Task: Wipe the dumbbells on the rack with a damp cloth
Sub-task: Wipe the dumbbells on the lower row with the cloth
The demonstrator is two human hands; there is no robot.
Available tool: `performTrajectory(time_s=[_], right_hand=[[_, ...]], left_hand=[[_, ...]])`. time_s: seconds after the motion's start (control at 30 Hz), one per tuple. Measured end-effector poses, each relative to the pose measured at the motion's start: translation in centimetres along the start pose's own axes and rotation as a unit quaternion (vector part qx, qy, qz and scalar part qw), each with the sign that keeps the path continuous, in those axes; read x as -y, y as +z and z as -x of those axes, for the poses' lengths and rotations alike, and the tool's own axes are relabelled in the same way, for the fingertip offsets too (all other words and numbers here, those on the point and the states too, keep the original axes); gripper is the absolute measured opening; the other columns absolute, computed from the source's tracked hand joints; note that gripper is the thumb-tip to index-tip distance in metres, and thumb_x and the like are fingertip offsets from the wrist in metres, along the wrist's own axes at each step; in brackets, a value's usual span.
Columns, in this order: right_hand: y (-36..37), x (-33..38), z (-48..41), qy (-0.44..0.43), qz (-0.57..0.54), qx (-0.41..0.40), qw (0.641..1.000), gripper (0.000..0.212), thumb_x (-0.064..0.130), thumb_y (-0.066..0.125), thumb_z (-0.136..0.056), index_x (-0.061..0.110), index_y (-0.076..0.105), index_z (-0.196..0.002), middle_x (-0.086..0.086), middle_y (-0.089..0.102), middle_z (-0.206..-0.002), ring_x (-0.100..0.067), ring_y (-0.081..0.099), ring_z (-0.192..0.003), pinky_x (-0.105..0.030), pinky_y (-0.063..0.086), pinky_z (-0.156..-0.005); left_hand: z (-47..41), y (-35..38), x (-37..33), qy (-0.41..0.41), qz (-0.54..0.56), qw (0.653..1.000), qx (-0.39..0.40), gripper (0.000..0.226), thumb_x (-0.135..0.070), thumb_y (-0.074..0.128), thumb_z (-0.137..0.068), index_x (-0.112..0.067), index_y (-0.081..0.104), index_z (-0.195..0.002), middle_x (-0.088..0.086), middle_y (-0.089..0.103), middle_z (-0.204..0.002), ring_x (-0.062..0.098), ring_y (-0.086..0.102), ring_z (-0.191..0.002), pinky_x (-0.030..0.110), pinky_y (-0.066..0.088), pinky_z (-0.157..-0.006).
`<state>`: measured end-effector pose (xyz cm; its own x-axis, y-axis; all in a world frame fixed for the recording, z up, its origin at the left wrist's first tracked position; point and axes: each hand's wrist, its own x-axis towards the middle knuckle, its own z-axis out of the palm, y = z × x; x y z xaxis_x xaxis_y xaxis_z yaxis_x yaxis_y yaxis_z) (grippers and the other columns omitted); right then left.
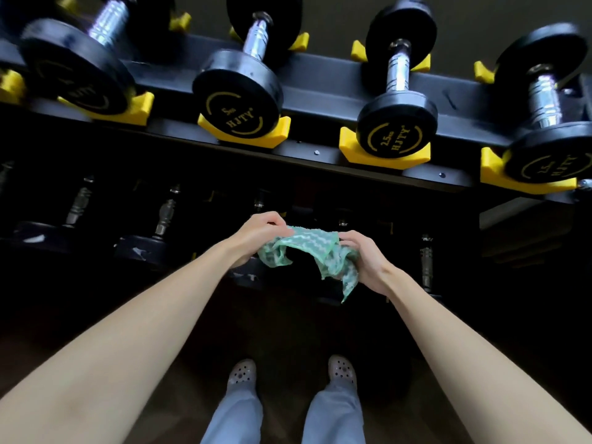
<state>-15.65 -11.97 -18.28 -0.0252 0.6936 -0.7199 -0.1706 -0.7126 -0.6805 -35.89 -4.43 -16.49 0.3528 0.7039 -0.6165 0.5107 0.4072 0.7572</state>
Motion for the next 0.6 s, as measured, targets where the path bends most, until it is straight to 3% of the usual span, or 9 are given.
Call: performTrajectory(time_s=[0.07,0.17,0.23,0.33,0.43,0.53,0.6], right_hand=[[1.8,0.1,0.0,0.000,0.033,0.012,0.999,0.019,0.016,0.046,-0.089,0.011,0.062,-0.079,-0.006,0.066,-0.079,-0.019,0.060,-0.072,-0.035,0.047,-0.076],[4.6,-0.5,-0.5,0.021,0.077,-0.034,0.996,0.021,0.011,0.046,-0.089,0.013,0.066,-0.091,-0.004,0.065,-0.089,-0.018,0.059,-0.079,-0.032,0.044,-0.076],[7.0,-0.8,-0.7,0.029,-0.006,-0.067,0.997,0.022,0.011,0.045,-0.091,0.017,0.065,-0.096,0.000,0.066,-0.091,-0.015,0.058,-0.088,-0.034,0.043,-0.085],[10.1,-1.5,-1.1,0.047,-0.156,-0.082,0.983,0.019,0.011,0.044,-0.092,0.015,0.062,-0.094,-0.001,0.062,-0.083,-0.015,0.056,-0.089,-0.042,0.040,-0.100],[10.9,-1.9,-1.4,0.045,-0.285,-0.049,0.956,0.031,0.024,0.039,-0.092,0.008,0.060,-0.108,-0.012,0.066,-0.109,-0.028,0.059,-0.105,-0.047,0.040,-0.102],[10.4,-1.8,-1.5,0.033,-0.287,-0.014,0.957,0.041,0.037,0.046,-0.091,0.010,0.057,-0.120,-0.019,0.065,-0.118,-0.035,0.061,-0.110,-0.051,0.043,-0.098],[9.8,-1.6,-1.7,0.018,-0.229,0.005,0.973,0.033,0.030,0.051,-0.092,0.014,0.058,-0.119,-0.013,0.068,-0.113,-0.030,0.063,-0.107,-0.049,0.046,-0.095]], left_hand=[[0.8,-1.9,0.2,0.008,0.001,1.000,0.004,0.004,-0.015,0.064,-0.084,-0.015,0.060,-0.085,-0.005,0.057,-0.093,0.009,0.051,-0.085,0.025,0.039,-0.076],[1.7,-3.5,0.6,0.034,0.015,0.999,0.013,0.019,-0.008,0.061,-0.084,-0.019,0.065,-0.099,-0.003,0.057,-0.106,0.011,0.054,-0.092,0.024,0.044,-0.079],[2.4,-4.2,0.9,0.050,0.066,0.996,0.043,0.028,-0.004,0.061,-0.084,-0.022,0.064,-0.105,0.003,0.059,-0.113,0.018,0.060,-0.096,0.031,0.052,-0.081],[2.9,-5.2,1.3,0.068,0.074,0.991,0.085,0.048,-0.001,0.064,-0.082,-0.027,0.053,-0.121,0.003,0.055,-0.116,0.019,0.062,-0.094,0.030,0.056,-0.076],[2.7,-5.6,1.7,0.070,0.012,0.992,0.104,0.078,0.003,0.067,-0.076,-0.034,0.035,-0.135,0.001,0.047,-0.120,0.021,0.059,-0.101,0.032,0.055,-0.081],[2.1,-5.5,2.2,0.071,-0.039,0.990,0.113,0.086,0.003,0.070,-0.073,-0.030,0.027,-0.140,0.002,0.045,-0.125,0.020,0.058,-0.105,0.031,0.054,-0.081],[1.5,-5.5,2.2,0.057,-0.028,0.992,0.108,0.076,0.000,0.069,-0.075,-0.026,0.033,-0.136,0.002,0.048,-0.122,0.019,0.060,-0.102,0.030,0.055,-0.080]])
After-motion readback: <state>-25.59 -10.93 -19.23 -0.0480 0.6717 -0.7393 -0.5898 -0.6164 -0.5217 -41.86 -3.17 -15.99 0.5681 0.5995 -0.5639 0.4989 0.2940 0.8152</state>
